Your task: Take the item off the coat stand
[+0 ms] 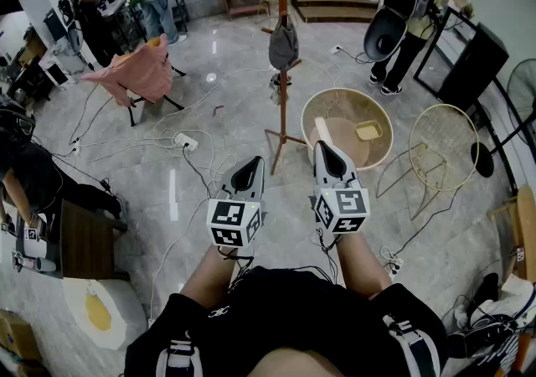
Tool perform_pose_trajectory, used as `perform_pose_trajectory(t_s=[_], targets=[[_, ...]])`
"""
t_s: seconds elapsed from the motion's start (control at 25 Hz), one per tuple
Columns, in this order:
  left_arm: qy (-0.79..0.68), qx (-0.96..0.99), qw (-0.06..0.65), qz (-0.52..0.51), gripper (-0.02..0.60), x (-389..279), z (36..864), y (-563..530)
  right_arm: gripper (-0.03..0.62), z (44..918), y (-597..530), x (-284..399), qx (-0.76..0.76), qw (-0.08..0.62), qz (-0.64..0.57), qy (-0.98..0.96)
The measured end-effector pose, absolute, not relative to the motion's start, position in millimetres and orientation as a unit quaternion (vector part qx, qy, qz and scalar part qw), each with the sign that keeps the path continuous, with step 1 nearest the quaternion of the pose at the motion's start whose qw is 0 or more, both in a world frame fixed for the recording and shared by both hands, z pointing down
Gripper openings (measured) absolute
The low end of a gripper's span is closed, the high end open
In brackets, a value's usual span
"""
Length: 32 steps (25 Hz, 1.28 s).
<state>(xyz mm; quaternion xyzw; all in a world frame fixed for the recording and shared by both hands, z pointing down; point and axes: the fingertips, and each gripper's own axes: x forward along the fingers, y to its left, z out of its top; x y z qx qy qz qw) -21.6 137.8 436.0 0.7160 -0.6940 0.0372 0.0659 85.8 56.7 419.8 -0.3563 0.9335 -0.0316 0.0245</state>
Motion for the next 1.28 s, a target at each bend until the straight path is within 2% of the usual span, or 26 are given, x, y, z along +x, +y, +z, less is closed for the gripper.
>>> perform_pose_trajectory(t_s=[0.88,1.28], targets=[[-0.710,0.700,0.072,0.031,0.015,82.1,440.9,142.0,0.015,417.9,47.4,200.2,-0.351,0.026,-0.025,0.935],[-0.695,0.716,0.059,0.032,0.015,54.4,455.8,68.2,0.015,428.6,-19.8,173.0,-0.367,0.030,-0.015,0.930]])
